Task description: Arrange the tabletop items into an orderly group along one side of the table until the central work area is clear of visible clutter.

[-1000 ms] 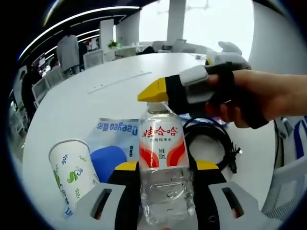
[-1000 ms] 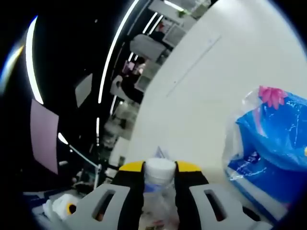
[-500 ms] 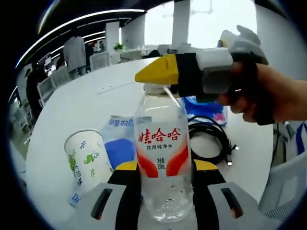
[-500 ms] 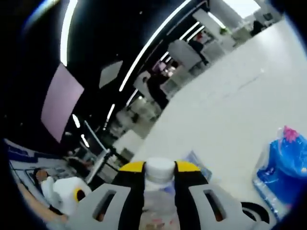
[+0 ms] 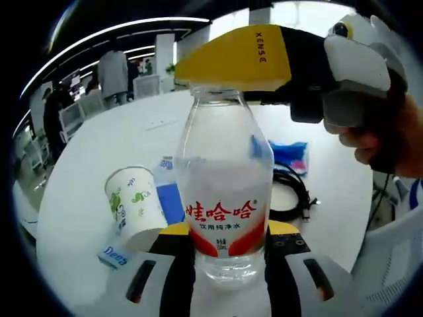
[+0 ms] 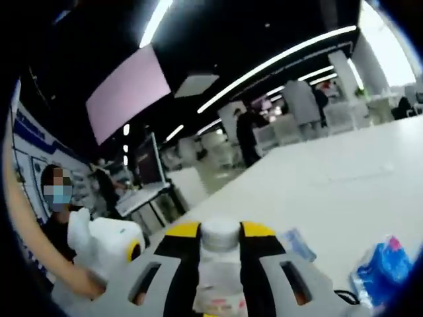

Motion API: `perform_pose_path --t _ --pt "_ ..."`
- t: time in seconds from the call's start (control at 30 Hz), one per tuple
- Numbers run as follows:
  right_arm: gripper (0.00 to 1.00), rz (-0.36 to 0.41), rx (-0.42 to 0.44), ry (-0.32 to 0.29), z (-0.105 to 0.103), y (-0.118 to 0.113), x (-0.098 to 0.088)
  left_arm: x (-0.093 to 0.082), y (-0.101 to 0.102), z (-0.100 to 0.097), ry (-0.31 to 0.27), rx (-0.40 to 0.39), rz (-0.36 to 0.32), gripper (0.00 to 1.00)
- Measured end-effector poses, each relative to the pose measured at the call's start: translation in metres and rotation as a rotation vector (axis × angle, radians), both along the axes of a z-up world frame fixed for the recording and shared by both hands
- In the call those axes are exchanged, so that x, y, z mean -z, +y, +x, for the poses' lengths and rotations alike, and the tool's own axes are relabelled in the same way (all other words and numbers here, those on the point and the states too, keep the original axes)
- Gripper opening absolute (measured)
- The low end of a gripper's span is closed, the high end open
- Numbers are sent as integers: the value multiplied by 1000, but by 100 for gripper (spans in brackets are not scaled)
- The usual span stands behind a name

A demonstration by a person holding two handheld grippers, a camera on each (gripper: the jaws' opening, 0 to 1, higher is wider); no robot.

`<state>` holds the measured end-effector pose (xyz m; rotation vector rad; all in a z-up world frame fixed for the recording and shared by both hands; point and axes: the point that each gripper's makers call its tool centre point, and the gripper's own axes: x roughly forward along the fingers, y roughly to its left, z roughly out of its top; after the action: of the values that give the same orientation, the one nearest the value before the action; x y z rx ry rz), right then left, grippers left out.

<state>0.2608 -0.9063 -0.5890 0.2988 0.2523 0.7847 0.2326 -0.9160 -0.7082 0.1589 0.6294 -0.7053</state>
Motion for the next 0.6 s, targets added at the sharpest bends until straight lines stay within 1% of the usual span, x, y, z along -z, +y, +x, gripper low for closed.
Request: perform_pose_path --t 0.17,0.43,0.6 --pt "18 -16 -7 -27 -4 5 -12 -13 5 -1 -33 7 -10 37" --pt "18 -47 -19 -71 -9 17 -31 -31 13 -1 -68 3 -37 37" --pt "18 -62 -27 -112 -10 27 -49 -49 19 2 -99 3 -61 38"
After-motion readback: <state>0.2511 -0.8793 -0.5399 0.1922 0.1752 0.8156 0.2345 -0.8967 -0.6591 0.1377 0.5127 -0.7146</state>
